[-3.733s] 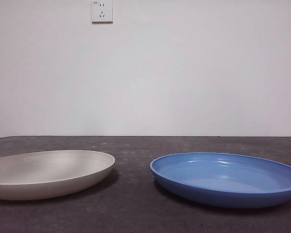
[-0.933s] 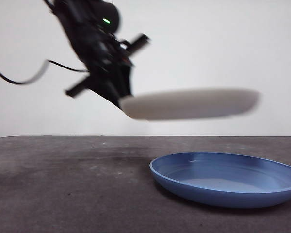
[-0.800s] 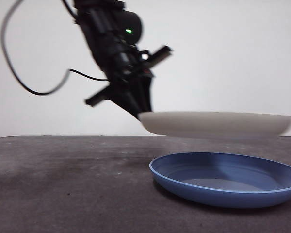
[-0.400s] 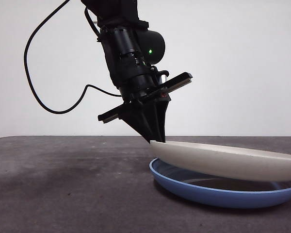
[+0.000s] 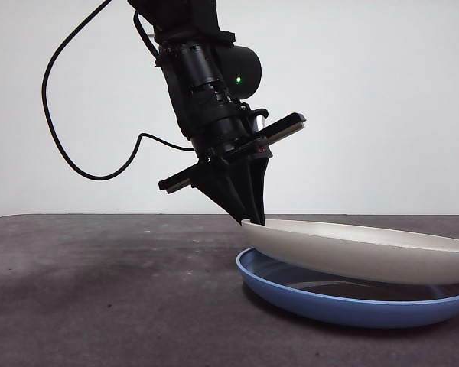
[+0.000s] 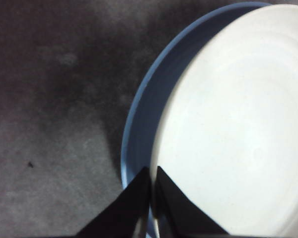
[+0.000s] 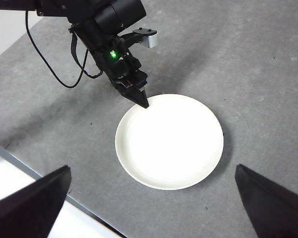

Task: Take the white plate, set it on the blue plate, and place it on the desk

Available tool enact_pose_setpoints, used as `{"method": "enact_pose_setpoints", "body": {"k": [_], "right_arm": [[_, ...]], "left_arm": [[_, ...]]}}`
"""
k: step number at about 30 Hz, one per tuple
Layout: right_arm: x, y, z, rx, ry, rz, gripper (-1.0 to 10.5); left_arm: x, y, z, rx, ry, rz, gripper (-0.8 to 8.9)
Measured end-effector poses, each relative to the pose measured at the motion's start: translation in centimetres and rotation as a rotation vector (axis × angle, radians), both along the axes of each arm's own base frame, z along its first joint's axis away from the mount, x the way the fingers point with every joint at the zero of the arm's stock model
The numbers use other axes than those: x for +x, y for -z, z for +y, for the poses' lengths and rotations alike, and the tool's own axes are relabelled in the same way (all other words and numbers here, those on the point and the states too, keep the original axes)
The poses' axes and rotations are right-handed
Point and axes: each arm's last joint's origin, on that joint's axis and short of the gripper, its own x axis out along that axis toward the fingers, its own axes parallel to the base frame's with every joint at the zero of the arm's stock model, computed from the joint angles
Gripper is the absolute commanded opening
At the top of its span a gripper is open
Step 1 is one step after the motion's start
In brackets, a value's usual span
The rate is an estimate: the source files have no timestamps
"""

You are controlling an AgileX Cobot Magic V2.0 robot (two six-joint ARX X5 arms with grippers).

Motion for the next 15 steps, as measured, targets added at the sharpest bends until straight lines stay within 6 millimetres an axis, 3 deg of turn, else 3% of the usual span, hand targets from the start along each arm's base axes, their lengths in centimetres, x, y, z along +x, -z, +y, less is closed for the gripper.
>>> {"method": "enact_pose_setpoints", "body": {"k": [8,15], "right_arm": [[-0.01,0.00,0.00,0.000,0.000,-0.001,6.4],[-0.02,0.00,-0.01,0.000,0.000,-0.001,6.4]], "left_arm": [[0.16,-0.06,-0.11,-0.013,0.001,-0.017,2.11],[0.27,-0.51,-0.20,-0.020,0.005,-0.027,4.57]]}}
